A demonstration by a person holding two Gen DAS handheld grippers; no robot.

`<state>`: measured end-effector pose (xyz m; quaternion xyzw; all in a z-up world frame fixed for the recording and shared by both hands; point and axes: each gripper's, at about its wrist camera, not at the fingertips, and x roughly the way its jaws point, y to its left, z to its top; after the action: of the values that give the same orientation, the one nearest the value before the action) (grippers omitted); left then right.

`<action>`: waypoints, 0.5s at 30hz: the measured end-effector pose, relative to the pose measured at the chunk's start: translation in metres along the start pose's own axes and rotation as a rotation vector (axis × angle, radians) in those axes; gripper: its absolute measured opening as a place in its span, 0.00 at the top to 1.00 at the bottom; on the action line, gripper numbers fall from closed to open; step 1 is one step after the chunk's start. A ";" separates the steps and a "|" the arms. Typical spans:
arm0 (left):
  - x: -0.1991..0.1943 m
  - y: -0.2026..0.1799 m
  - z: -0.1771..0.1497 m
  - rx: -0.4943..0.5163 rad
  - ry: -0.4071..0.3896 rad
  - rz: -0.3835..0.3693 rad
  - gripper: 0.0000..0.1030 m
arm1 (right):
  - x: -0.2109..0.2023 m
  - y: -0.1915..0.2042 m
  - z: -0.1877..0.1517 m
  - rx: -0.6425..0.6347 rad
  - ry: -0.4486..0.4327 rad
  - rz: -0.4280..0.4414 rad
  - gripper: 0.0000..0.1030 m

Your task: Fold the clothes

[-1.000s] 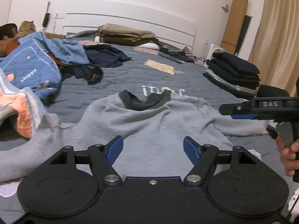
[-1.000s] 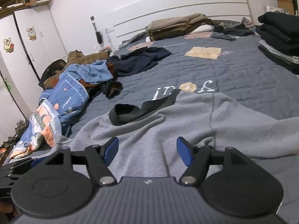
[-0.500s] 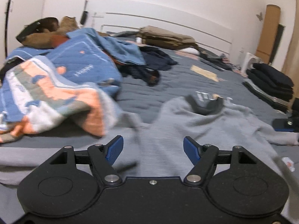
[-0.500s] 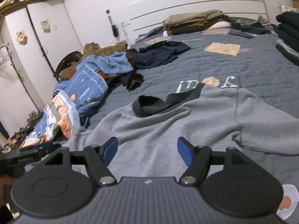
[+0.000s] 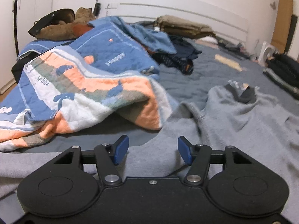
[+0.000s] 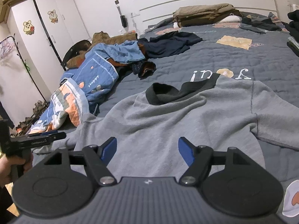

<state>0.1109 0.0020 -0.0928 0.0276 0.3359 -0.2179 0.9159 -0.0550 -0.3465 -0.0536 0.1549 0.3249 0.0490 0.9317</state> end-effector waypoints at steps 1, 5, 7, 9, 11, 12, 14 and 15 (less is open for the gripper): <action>0.003 0.002 -0.001 -0.001 0.013 0.007 0.43 | 0.001 0.001 0.000 -0.002 0.003 0.002 0.30; 0.009 0.008 -0.007 0.001 0.051 0.022 0.42 | 0.003 0.004 -0.002 -0.010 0.016 0.011 0.30; 0.010 0.009 -0.009 0.007 0.060 0.022 0.43 | 0.004 0.004 -0.003 -0.008 0.022 0.015 0.30; 0.009 0.006 -0.012 0.040 0.063 0.009 0.52 | 0.005 0.006 -0.004 -0.007 0.027 0.025 0.30; 0.008 0.000 -0.014 0.087 0.065 -0.001 0.74 | 0.005 0.009 -0.004 -0.006 0.029 0.039 0.30; 0.007 -0.003 -0.015 0.107 0.064 -0.001 0.77 | 0.005 0.010 -0.004 -0.005 0.030 0.046 0.30; 0.005 -0.006 -0.017 0.131 0.073 -0.017 0.88 | 0.005 0.014 -0.005 -0.004 0.031 0.064 0.29; 0.003 -0.007 -0.018 0.143 0.074 -0.020 0.89 | 0.006 0.017 -0.004 -0.005 0.033 0.075 0.29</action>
<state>0.0993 -0.0021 -0.1083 0.0974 0.3532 -0.2492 0.8965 -0.0531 -0.3286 -0.0548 0.1637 0.3341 0.0872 0.9241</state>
